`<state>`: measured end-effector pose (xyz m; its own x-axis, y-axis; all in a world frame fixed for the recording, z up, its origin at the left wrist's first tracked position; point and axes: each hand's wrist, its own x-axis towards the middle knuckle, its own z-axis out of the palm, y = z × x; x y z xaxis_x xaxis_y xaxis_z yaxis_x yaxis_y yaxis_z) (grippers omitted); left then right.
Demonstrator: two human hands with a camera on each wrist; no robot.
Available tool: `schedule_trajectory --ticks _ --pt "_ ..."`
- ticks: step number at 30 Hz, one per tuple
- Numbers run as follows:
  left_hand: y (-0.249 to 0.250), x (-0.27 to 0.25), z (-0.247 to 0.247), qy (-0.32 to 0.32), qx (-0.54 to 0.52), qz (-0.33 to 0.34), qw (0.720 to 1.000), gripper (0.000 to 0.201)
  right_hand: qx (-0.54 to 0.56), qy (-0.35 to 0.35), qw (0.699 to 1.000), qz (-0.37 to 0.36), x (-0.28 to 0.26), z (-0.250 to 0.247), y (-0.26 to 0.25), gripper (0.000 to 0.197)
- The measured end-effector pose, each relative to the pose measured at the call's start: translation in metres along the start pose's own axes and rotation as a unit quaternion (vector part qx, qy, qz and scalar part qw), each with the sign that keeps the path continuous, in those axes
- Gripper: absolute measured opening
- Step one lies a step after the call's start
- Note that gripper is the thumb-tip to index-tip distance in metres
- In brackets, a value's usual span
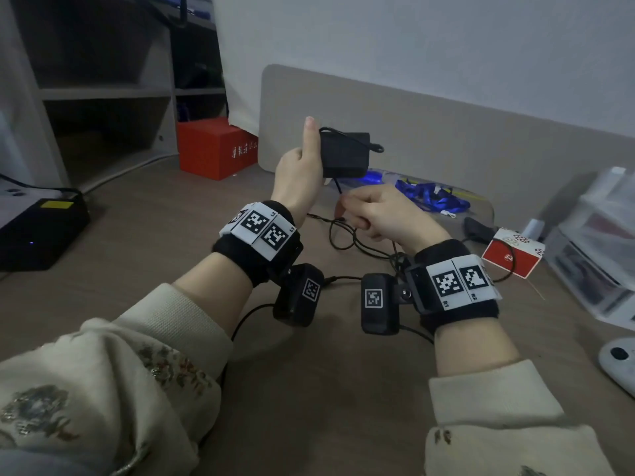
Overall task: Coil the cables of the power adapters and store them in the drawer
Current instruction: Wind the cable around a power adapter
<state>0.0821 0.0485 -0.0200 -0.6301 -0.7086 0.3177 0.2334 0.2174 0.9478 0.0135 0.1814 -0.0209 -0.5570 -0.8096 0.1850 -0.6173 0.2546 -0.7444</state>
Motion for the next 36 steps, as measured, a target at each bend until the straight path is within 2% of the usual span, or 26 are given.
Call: schedule_trajectory --ticks 3,6,9,13,16,18,21,26,32,36 --pt "-0.009 0.005 0.0 0.016 0.054 0.039 0.998 0.084 -0.036 0.012 0.999 -0.024 -0.001 0.0 -0.006 0.032" --pt "-0.01 0.005 0.0 0.002 0.05 0.05 0.997 0.091 -0.055 0.026 0.998 -0.032 -0.003 -0.004 -0.009 0.026" --pt "-0.005 0.001 -0.001 -0.036 0.004 0.068 0.997 0.078 -0.065 0.038 0.997 -0.024 -0.004 -0.006 -0.008 0.031" --pt "0.006 -0.013 -0.002 -0.104 -0.04 0.084 0.99 0.062 -0.042 0.157 0.987 -0.009 0.0 -0.007 -0.002 0.028" --pt "0.012 -0.02 -0.002 -0.143 -0.022 0.089 0.985 0.06 -0.017 0.249 0.968 -0.038 0.004 -0.011 0.006 0.013" --pt "0.013 -0.022 -0.002 -0.17 -0.007 0.094 0.981 0.062 0.005 0.297 0.954 -0.05 0.006 -0.013 0.008 0.015" --pt "0.012 -0.024 -0.002 -0.214 -0.006 0.086 0.973 0.061 0.054 0.342 0.938 -0.026 0.008 -0.018 0.007 0.027" --pt "0.011 -0.029 0.002 -0.265 -0.016 0.053 0.963 0.057 0.023 0.415 0.909 0.006 0.005 -0.022 0.005 0.028" --pt "0.015 -0.032 0.002 -0.266 0.001 0.034 0.963 0.058 0.043 0.452 0.891 0.008 0.005 -0.027 0.008 0.026" --pt "0.016 -0.032 0.003 -0.27 -0.013 0.034 0.962 0.058 0.044 0.388 0.92 0.019 0.006 -0.023 0.012 0.029"
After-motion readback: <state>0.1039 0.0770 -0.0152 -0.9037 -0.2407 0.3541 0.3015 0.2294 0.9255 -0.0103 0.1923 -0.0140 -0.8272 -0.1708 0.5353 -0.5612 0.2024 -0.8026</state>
